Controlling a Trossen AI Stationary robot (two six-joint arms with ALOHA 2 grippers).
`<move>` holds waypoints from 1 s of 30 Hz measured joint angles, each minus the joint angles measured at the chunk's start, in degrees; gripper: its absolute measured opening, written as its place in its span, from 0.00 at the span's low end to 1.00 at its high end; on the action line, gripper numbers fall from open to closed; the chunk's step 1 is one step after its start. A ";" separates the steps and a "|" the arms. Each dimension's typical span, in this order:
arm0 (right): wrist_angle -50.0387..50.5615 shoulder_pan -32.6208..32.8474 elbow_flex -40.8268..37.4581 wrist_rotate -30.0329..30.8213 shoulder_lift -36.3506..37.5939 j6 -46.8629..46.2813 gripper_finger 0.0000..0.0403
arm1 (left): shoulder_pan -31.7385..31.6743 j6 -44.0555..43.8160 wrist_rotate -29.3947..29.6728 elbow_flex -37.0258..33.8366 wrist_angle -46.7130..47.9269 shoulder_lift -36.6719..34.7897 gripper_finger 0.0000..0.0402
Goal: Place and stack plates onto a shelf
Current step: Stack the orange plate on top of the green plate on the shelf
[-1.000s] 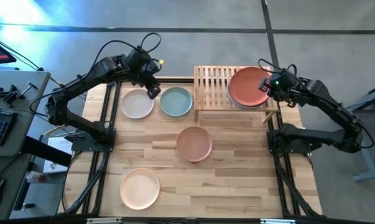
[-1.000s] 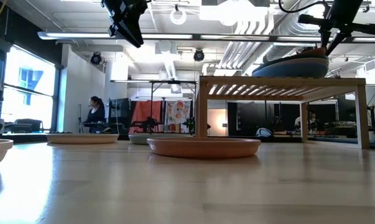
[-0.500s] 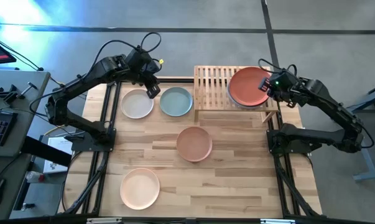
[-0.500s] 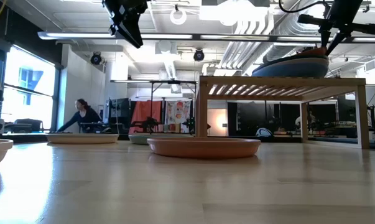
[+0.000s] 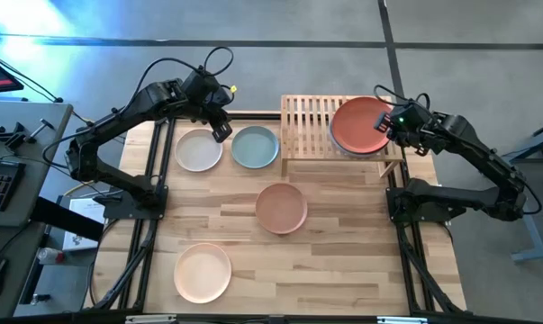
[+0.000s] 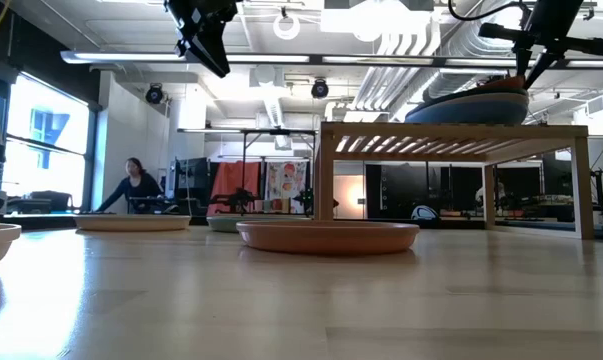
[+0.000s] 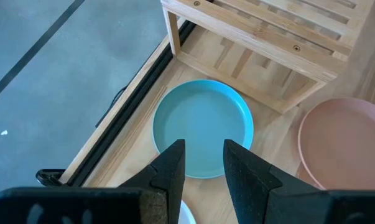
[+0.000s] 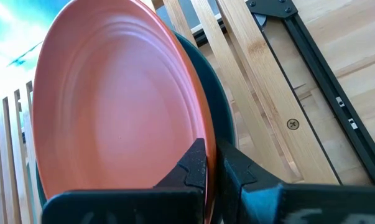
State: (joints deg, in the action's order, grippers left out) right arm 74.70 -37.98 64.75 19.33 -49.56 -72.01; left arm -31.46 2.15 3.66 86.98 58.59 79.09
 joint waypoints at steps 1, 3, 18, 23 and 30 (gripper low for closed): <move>0.00 0.00 0.00 0.00 0.02 0.00 0.00 | 0.00 0.00 0.00 0.00 0.00 0.00 0.24; 0.00 0.00 0.00 0.01 0.01 0.01 0.00 | 0.00 0.00 0.00 0.00 0.00 0.00 0.24; 0.00 0.02 0.00 0.63 0.01 -0.09 0.00 | 0.00 0.00 0.00 0.00 0.01 0.00 0.24; -0.04 0.02 0.00 0.81 0.00 -0.04 0.00 | 0.00 0.00 0.00 0.00 0.02 0.00 0.24; -0.02 0.02 0.00 2.03 0.00 0.50 0.12 | 0.00 0.00 0.00 0.00 0.01 0.00 0.24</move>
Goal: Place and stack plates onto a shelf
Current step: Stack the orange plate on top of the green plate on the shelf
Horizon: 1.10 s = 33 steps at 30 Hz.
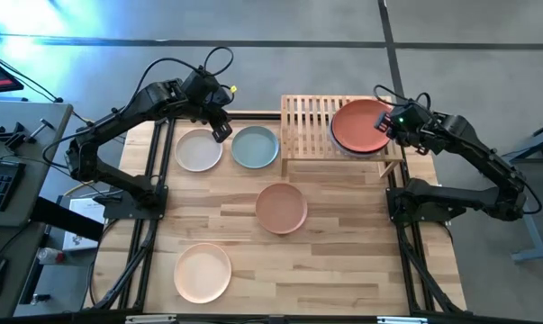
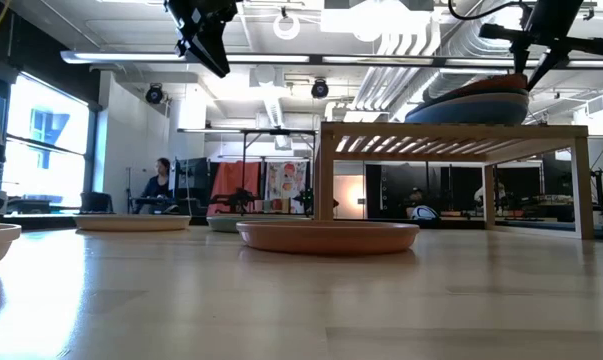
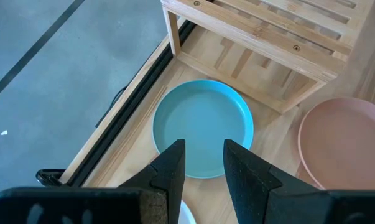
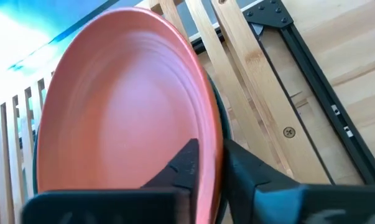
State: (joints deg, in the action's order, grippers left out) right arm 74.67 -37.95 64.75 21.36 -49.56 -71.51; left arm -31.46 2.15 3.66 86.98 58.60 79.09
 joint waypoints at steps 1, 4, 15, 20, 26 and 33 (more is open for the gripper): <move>-0.02 -0.02 0.00 0.14 0.00 0.47 0.14 | 0.00 0.00 0.00 0.00 0.00 0.00 0.24; -0.12 -0.02 0.00 0.35 0.08 1.29 0.20 | 0.00 0.00 0.00 0.00 -0.01 0.00 0.24; -3.85 -0.02 0.01 0.91 1.74 5.85 0.28 | 0.00 0.00 0.00 0.00 0.00 0.00 0.24; -2.89 -0.02 0.02 0.38 2.03 7.34 0.28 | 0.00 0.00 0.00 0.00 0.01 0.00 0.24; -2.10 -0.01 0.02 -0.34 2.12 7.09 0.29 | -0.02 0.00 0.00 0.00 0.01 0.00 0.24; 0.28 -0.02 0.02 -0.50 2.12 7.21 0.29 | -0.02 0.00 0.00 0.00 0.01 0.00 0.24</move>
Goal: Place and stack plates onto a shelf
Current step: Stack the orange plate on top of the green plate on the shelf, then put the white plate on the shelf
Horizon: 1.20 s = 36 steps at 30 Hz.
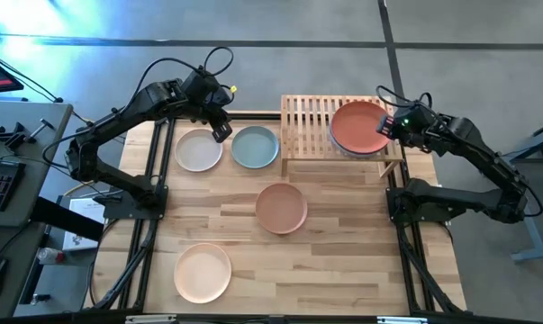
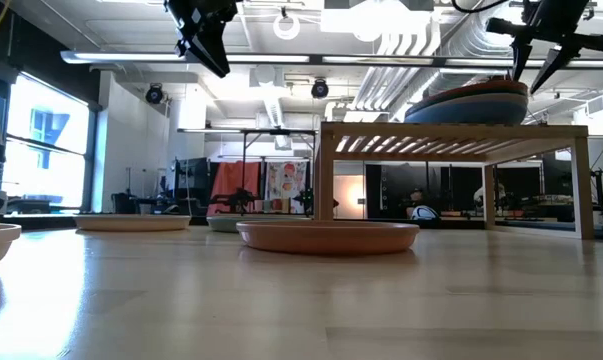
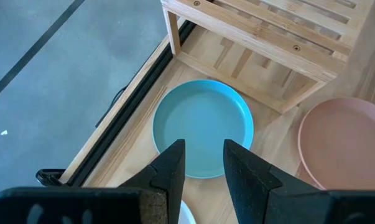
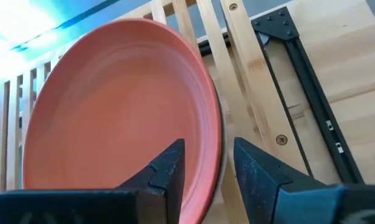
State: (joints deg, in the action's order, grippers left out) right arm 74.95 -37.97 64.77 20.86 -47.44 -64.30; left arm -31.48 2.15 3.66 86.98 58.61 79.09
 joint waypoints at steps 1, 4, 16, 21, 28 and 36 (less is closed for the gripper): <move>0.09 0.01 0.00 -0.10 0.00 0.27 0.29 | 0.01 0.00 0.00 0.00 -0.01 0.00 0.24; -0.40 0.00 0.00 -0.36 0.01 2.32 0.29 | 0.01 0.00 0.00 0.00 0.00 0.00 0.24; -6.17 0.02 0.00 -4.97 0.76 12.02 0.28 | 0.01 0.00 0.00 0.00 0.00 0.00 0.24; -11.86 0.02 0.00 -8.33 0.94 18.75 0.28 | 0.02 0.00 0.00 0.00 0.00 0.00 0.24; -23.43 0.04 0.00 -21.83 0.79 25.85 0.28 | 0.02 0.00 0.00 0.00 0.00 0.00 0.24; -26.96 6.16 0.04 -33.92 -4.25 27.11 0.28 | 0.02 0.00 0.00 0.00 -0.07 0.00 0.24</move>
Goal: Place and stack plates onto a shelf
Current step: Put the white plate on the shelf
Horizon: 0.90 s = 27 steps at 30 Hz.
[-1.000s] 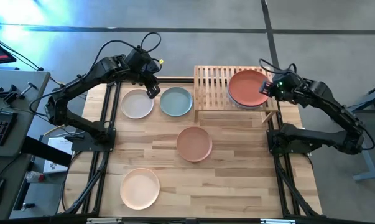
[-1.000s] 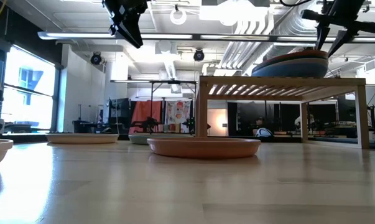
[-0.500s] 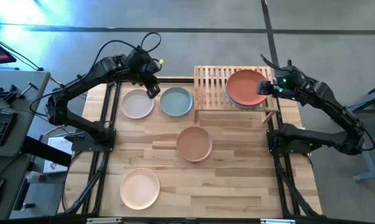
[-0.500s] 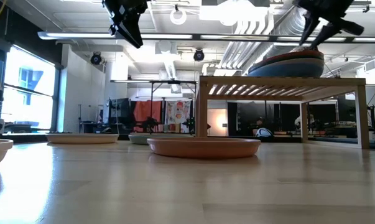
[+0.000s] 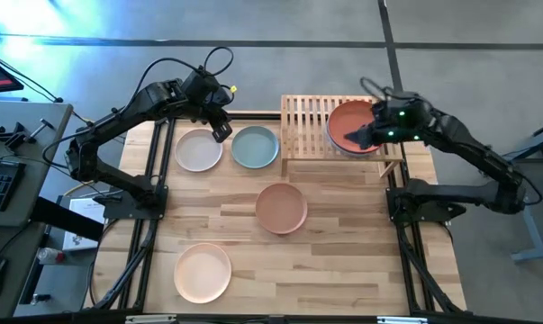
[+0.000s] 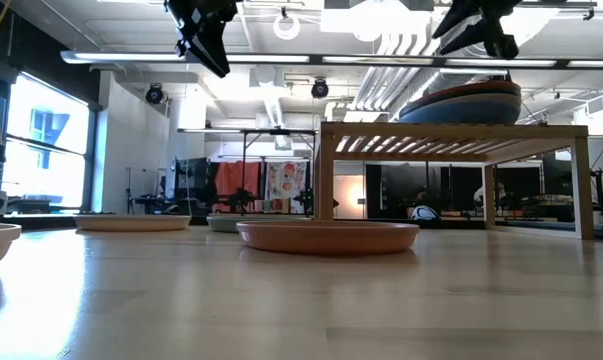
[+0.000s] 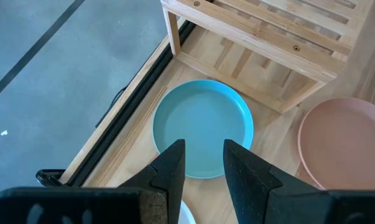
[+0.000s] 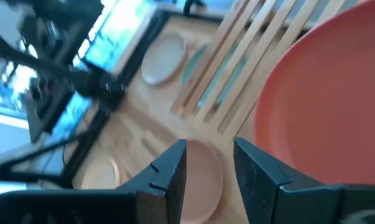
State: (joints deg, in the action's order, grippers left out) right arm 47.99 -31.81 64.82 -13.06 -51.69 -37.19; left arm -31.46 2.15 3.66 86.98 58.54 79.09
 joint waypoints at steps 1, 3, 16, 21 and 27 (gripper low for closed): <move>0.28 1.16 0.00 -0.01 -0.86 0.00 0.28 | -0.02 0.00 0.00 0.00 0.00 0.00 0.24; 0.57 3.79 0.00 -0.06 -2.57 0.08 0.28 | -0.02 0.00 -0.02 0.00 -0.06 0.00 0.24; 1.26 17.03 0.00 5.57 -9.86 -1.31 0.28 | -0.02 -7.60 -0.02 0.01 -0.55 0.05 0.24; 5.40 17.69 0.00 8.98 -11.68 -1.78 0.28 | -0.02 -7.98 -0.02 0.02 -0.48 0.22 0.24; 7.06 17.68 0.00 9.78 -13.34 -1.77 0.28 | 0.00 -9.56 -0.16 0.02 -0.44 0.22 0.24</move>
State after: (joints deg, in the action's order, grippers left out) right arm 55.05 -14.13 64.82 -3.28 -65.03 -38.96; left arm -31.46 -7.41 3.50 87.00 58.11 79.31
